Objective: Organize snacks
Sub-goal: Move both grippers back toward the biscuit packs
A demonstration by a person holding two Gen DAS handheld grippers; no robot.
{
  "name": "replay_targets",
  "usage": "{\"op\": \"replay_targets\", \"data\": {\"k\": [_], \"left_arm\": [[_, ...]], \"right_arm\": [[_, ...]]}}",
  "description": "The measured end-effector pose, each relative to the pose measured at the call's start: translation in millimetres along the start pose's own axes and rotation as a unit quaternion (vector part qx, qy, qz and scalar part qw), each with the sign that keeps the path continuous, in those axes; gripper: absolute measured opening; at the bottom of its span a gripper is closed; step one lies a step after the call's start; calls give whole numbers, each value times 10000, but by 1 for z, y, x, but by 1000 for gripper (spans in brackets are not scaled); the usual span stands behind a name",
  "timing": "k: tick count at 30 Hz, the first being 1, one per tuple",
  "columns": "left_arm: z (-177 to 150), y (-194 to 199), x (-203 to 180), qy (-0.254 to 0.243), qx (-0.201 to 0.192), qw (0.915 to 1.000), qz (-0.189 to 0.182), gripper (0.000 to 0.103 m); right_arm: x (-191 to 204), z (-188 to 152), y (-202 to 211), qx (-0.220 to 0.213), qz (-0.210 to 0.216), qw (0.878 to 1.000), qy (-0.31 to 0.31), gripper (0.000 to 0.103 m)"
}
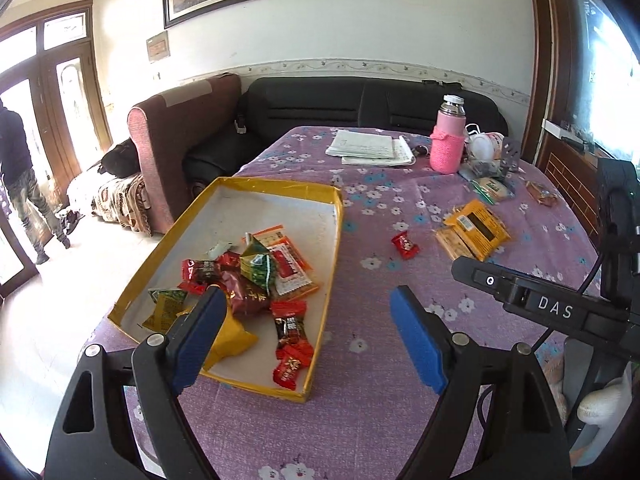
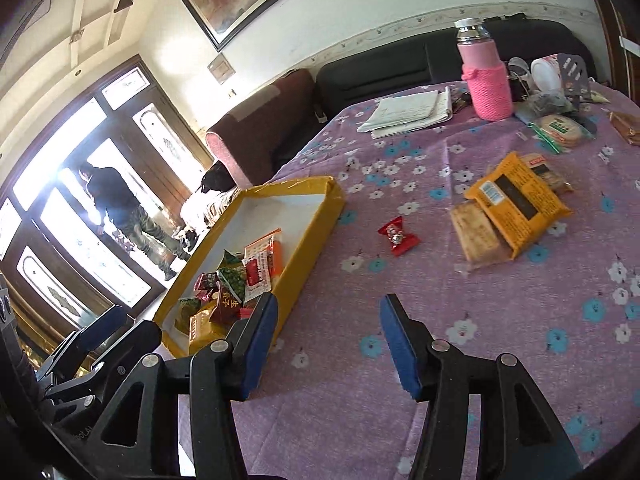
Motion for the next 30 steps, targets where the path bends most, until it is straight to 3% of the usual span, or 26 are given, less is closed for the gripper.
{"op": "replay_targets", "data": {"k": [9, 19, 25, 30], "left_arm": [[-5, 0, -13, -19, 112, 9998, -187, 84], [-17, -16, -43, 42, 418, 9931, -1094, 84], [-23, -31, -75, -129, 695, 9847, -1591, 84], [-26, -46, -96, -281, 844, 9811, -1719, 84]], "right_arm": [[-22, -1, 13, -71, -72, 9997, -241, 56], [-50, 6, 21, -171, -272, 9984, -473, 59], [-74, 13, 17, -66, -430, 9965, -717, 59], [-95, 27, 21, -169, -561, 9947, -848, 59]]}}
Point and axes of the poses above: each gripper's, at about its wrist camera, not at the fingertips, and y roughly against the way its jaws point, x to its left, z to its top, the point moved 5 cm from there along -y, roughly the way its jaws point, and after that the axes turned 7 degrees about -y, right-handed, at the moved point
